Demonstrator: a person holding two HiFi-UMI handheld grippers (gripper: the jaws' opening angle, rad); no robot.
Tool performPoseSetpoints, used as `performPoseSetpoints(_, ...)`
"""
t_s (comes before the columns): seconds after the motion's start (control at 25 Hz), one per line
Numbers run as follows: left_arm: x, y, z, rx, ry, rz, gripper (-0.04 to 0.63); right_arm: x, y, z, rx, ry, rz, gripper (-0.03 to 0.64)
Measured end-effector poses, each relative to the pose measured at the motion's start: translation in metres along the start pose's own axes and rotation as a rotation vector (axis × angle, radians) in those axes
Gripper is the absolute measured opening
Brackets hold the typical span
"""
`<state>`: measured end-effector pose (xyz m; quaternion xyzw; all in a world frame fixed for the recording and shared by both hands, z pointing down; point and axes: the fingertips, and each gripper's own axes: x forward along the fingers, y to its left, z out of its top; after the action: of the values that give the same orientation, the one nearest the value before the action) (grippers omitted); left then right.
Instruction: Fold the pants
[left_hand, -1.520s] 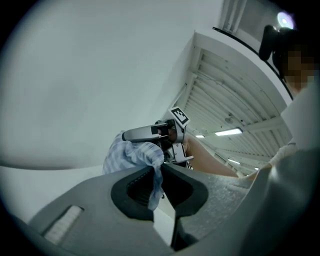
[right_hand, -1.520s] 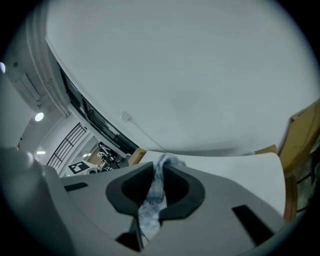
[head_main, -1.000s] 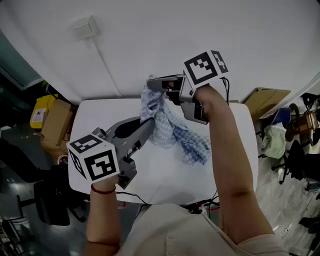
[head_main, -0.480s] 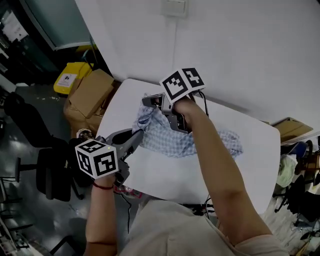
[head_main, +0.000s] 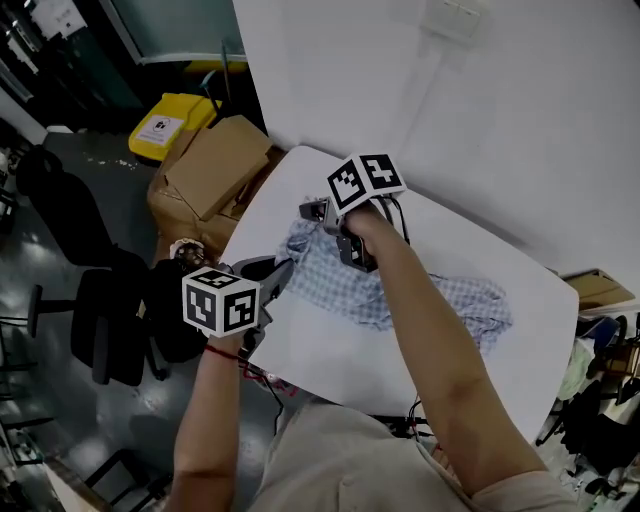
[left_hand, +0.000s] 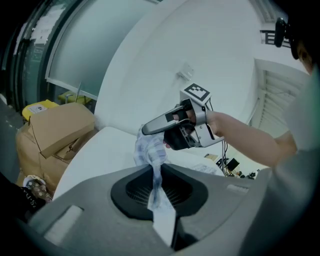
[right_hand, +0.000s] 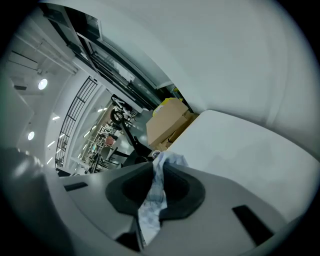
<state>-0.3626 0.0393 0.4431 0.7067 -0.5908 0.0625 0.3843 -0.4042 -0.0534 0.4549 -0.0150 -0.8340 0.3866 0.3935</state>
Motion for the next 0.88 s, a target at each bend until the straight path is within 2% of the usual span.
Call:
performPoseSetpoints(0.24, 0.024, 0.047, -0.023, -0.006, 0.083, 0.044, 0.042, 0.046, -0.031, -0.002, 0.032, 0.022, -0.056, 0.055)
performPoseSetpoints(0.6, 0.049, 0.096, -0.051, -0.062, 0.163, 0.078, 0.042, 0.097, -0.065, -0.007, 0.044, 0.031, -0.120, 0.055)
performPoseSetpoints(0.88, 0.052, 0.128, -0.061, -0.065, 0.186, 0.135, 0.043, 0.118, -0.071, -0.001, 0.106, -0.067, -0.115, 0.055)
